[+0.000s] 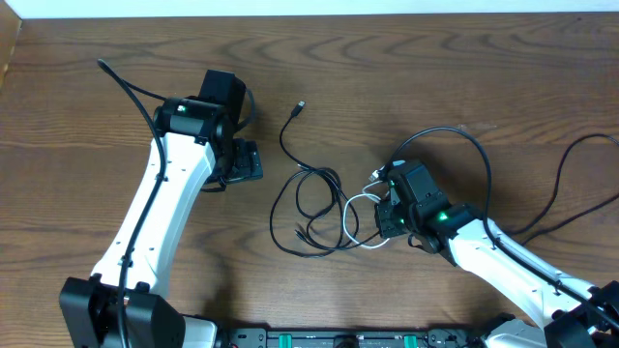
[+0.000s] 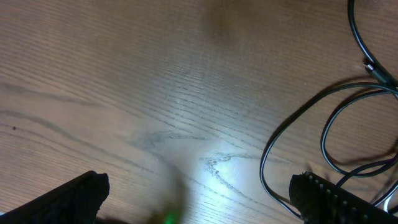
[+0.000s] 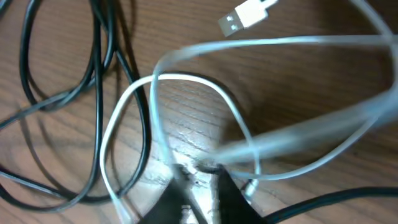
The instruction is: Untangle cables
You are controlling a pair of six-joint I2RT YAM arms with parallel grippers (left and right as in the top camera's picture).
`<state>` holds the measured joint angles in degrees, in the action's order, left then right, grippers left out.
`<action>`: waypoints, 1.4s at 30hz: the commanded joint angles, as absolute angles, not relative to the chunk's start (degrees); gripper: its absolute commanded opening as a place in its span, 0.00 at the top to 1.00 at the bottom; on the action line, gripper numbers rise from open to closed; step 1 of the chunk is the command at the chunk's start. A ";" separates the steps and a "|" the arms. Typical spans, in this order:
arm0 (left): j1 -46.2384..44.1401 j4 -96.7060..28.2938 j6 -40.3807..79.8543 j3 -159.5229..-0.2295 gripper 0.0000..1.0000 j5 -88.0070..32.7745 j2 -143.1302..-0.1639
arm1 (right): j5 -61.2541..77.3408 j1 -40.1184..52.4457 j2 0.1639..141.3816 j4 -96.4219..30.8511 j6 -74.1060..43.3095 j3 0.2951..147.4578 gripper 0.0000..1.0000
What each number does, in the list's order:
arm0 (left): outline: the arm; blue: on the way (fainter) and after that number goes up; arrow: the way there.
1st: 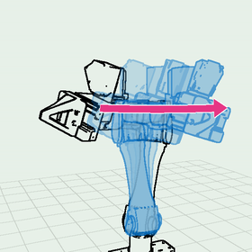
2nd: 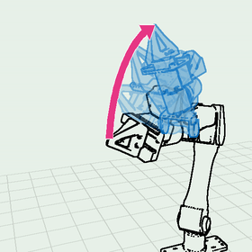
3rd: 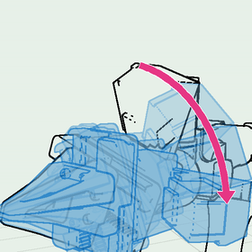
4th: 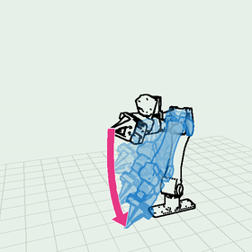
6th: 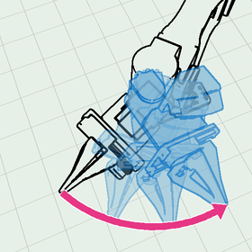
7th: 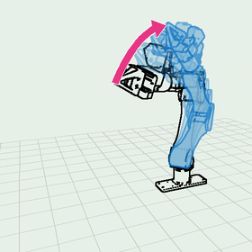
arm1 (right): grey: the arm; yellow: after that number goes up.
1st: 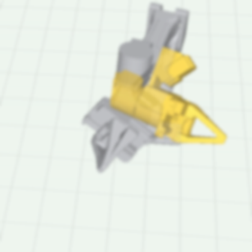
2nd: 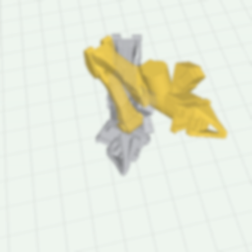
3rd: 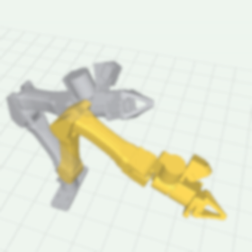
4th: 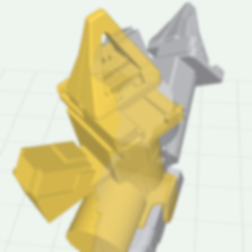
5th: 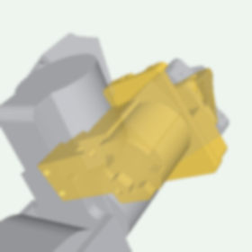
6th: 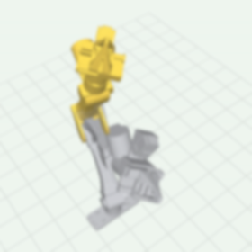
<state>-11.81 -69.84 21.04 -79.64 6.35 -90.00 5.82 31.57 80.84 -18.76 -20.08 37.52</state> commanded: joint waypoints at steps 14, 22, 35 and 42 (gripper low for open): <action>-11.53 -69.93 21.56 -80.31 0.02 6.92 -89.80 | 16.53 31.59 61.04 -18.94 -19.64 40.86 0.99; -11.53 -69.93 21.54 -80.31 0.02 6.92 -89.80 | 16.47 30.68 38.87 -19.05 -19.70 41.21 0.99; -11.53 -69.93 21.54 -80.31 0.02 6.92 -89.80 | 15.97 24.05 27.22 -16.99 -20.80 41.21 0.99; -11.53 -69.93 21.56 -80.31 0.02 6.92 -89.80 | 1.78 18.83 27.24 -13.26 -20.25 41.21 0.99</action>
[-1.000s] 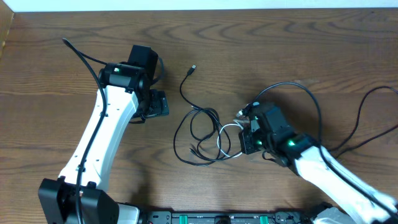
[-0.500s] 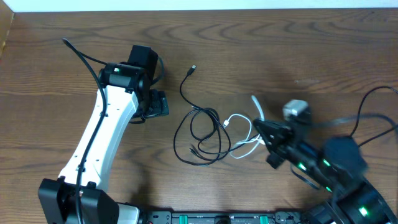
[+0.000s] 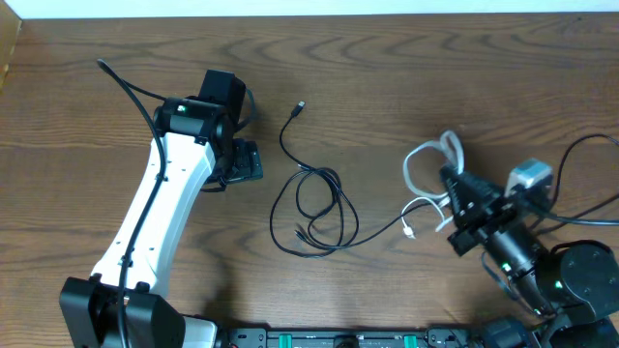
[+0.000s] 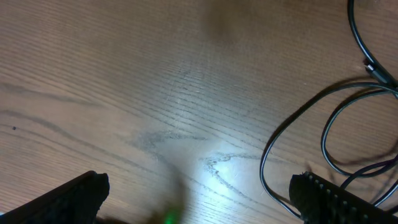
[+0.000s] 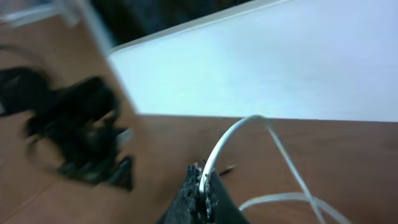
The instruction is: Untangle cables
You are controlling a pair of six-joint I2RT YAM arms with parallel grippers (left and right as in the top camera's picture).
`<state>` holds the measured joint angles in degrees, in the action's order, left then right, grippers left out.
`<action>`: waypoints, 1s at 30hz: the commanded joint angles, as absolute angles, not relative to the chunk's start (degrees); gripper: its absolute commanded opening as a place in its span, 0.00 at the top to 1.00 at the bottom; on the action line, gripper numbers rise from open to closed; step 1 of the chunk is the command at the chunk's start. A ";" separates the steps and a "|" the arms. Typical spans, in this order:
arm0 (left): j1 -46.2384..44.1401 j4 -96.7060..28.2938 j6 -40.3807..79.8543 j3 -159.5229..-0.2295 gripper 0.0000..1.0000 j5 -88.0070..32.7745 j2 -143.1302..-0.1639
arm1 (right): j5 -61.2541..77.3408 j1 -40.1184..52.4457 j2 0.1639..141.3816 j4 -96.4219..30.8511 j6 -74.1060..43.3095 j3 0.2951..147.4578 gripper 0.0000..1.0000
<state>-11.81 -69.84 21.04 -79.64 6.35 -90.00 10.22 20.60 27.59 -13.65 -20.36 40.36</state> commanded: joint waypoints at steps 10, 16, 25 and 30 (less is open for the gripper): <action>-11.53 -69.93 21.54 -80.31 0.02 6.92 -89.80 | -3.84 7.03 30.83 -12.84 -14.00 41.60 0.99; -11.53 -69.93 21.54 -80.31 0.02 6.92 -89.80 | 1.87 -2.42 39.57 -12.91 -9.72 46.00 0.99; -11.53 -69.93 21.56 -80.31 0.02 6.92 -89.80 | 13.65 -20.01 63.09 -18.37 -1.93 64.64 0.99; -11.53 -69.93 21.56 -80.31 0.02 6.92 -89.80 | 18.02 -28.03 77.43 -20.25 -1.41 77.21 0.99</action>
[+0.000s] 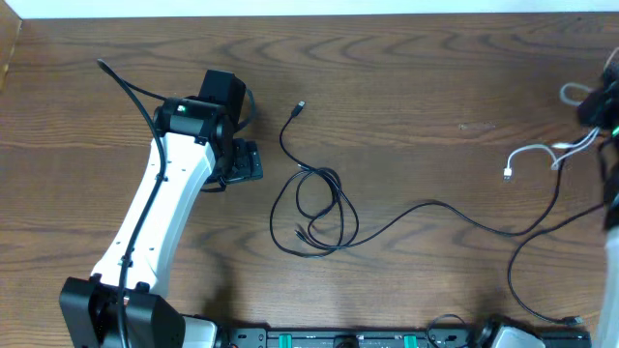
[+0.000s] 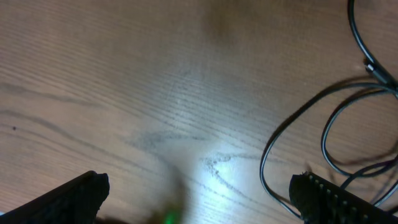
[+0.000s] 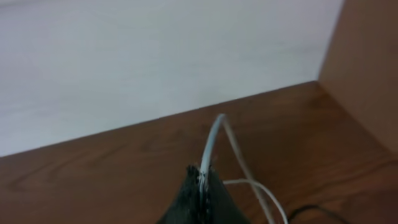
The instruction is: Untangle cables
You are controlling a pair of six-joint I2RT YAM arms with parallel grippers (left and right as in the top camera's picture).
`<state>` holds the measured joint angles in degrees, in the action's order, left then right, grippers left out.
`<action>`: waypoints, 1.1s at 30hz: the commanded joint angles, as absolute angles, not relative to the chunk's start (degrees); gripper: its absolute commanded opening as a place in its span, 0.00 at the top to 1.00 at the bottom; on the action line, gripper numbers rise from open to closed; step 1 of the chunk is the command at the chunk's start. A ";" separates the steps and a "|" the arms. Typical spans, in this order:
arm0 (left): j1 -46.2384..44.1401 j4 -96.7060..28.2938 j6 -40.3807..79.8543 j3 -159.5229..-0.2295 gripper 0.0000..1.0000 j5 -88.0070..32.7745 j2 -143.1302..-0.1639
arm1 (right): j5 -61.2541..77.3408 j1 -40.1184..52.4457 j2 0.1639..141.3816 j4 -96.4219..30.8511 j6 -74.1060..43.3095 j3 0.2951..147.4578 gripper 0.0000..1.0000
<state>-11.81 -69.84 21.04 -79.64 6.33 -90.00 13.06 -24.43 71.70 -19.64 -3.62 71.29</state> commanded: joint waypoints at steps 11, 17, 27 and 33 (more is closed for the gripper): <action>-11.53 -69.93 21.54 -80.31 0.02 6.92 -89.80 | 21.37 -39.07 99.42 -26.39 -1.67 103.81 0.99; -11.53 -69.93 21.56 -80.31 0.02 6.92 -89.80 | 21.17 -42.61 102.43 -26.26 0.54 110.32 0.99; -11.53 -69.93 21.56 -80.31 0.02 6.92 -89.80 | 15.07 -45.50 106.21 -29.63 8.19 110.45 0.99; -11.53 -69.93 21.56 -80.31 0.02 6.92 -89.80 | 15.09 -45.71 112.07 -31.53 8.21 110.45 0.99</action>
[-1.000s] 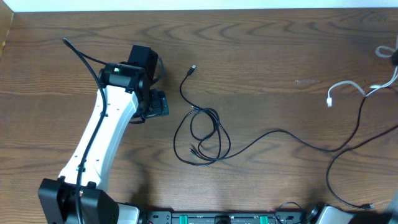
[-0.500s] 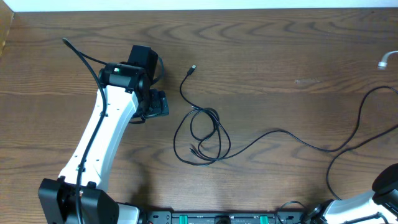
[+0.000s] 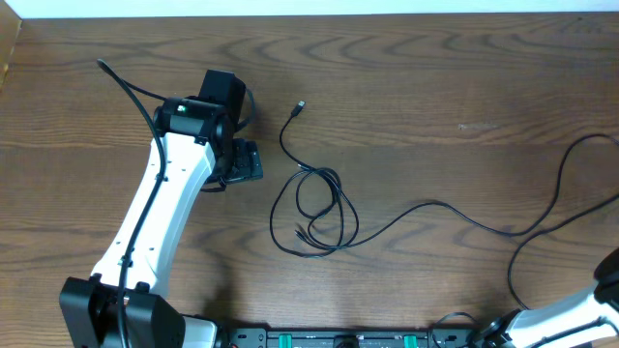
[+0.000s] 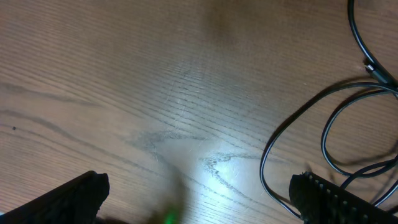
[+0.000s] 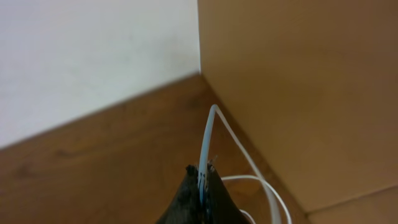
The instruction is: Untangle cables
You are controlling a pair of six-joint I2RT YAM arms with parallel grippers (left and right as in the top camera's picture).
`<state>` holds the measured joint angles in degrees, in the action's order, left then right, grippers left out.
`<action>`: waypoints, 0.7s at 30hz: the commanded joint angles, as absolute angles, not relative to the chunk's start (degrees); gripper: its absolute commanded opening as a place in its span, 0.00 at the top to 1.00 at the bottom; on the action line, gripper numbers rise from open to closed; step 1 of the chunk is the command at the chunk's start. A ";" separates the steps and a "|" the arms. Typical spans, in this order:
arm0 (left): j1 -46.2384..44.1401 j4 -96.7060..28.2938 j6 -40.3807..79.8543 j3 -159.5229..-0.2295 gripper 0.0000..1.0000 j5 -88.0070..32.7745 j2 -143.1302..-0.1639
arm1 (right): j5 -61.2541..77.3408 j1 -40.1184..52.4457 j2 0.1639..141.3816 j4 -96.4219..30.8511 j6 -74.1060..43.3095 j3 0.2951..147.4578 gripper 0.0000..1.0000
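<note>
A black cable (image 3: 314, 208) lies in loose loops at mid-table, one plug end (image 3: 302, 103) pointing to the back. A long black strand (image 3: 435, 206) runs from it toward the right edge. My left gripper (image 3: 242, 160) hangs open just left of the loops, nothing between its fingers (image 4: 68, 196); the loops (image 4: 292, 121) show at the right of its view. My right gripper (image 5: 202, 169) is shut on a white cable (image 5: 214, 124), held up near the table's far right corner. That gripper and the white cable are outside the overhead view.
A tan side wall (image 5: 298, 87) and a white back wall (image 5: 93, 56) meet just beyond my right gripper. A piece of the right arm (image 3: 580, 311) shows at the lower right edge of the overhead view. The left arm (image 3: 160, 208) crosses the table's left side.
My right gripper, still shut on the white cable, has moved from the overhead view's right edge out of that view, closer to the corner walls. The left arm and black loops are unchanged.
First my right gripper was shut low on the white cable, which lay looped beside the black coil. Then it held the white cable lifted to the right, free of the coil. Later it was at the right edge, and now beyond it. The left gripper stayed open.
</note>
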<state>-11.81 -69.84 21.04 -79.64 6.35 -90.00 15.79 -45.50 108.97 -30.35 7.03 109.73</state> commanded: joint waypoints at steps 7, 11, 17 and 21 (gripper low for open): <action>-11.53 -69.93 21.54 -80.31 0.02 6.92 -89.80 | 13.63 -45.82 117.51 -35.48 8.25 110.45 0.99; -11.53 -69.93 21.54 -80.31 0.02 6.92 -89.80 | 13.63 -45.82 119.26 -37.01 8.21 110.45 0.99; -11.53 -69.93 21.56 -80.31 0.02 6.92 -89.80 | 13.65 -45.80 119.68 -39.31 8.14 110.43 0.34; -11.53 -69.93 21.56 -80.31 0.02 6.92 -89.80 | 14.76 -45.76 119.68 -40.75 4.47 110.43 0.02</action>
